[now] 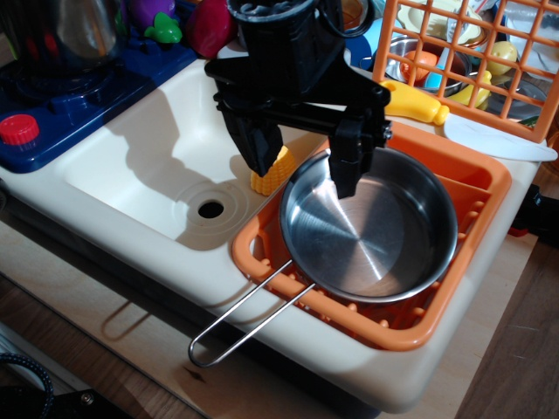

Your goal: Put pan from drying rack into sink

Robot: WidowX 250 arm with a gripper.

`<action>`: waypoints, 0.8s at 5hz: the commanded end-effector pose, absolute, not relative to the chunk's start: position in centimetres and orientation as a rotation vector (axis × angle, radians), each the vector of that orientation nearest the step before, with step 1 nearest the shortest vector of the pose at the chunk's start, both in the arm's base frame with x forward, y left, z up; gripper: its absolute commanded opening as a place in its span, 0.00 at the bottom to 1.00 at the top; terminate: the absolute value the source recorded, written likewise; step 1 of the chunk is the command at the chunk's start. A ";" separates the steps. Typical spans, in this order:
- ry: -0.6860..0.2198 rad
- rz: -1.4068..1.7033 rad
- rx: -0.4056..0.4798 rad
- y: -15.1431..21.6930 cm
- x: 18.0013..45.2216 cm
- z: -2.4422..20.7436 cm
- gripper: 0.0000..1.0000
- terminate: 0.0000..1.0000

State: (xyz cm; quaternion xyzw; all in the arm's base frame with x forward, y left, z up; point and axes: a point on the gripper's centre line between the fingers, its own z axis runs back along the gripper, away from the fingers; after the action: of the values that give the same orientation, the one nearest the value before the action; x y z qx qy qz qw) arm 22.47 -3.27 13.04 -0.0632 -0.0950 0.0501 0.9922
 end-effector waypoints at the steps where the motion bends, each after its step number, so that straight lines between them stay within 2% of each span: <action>1: -0.232 0.061 -0.112 -4.0 23.0 12.9 0.00 0.00; 2: -0.261 0.034 -0.103 -4.7 23.0 12.1 0.00 0.00; 3: -0.261 0.022 -0.091 -4.9 23.1 12.2 0.00 0.00; 4: -0.234 0.011 -0.065 -4.6 23.4 13.6 0.00 0.00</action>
State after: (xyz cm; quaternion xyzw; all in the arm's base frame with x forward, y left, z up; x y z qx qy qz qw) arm 23.10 -3.98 13.93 -0.0205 -0.0828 -0.0004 0.9964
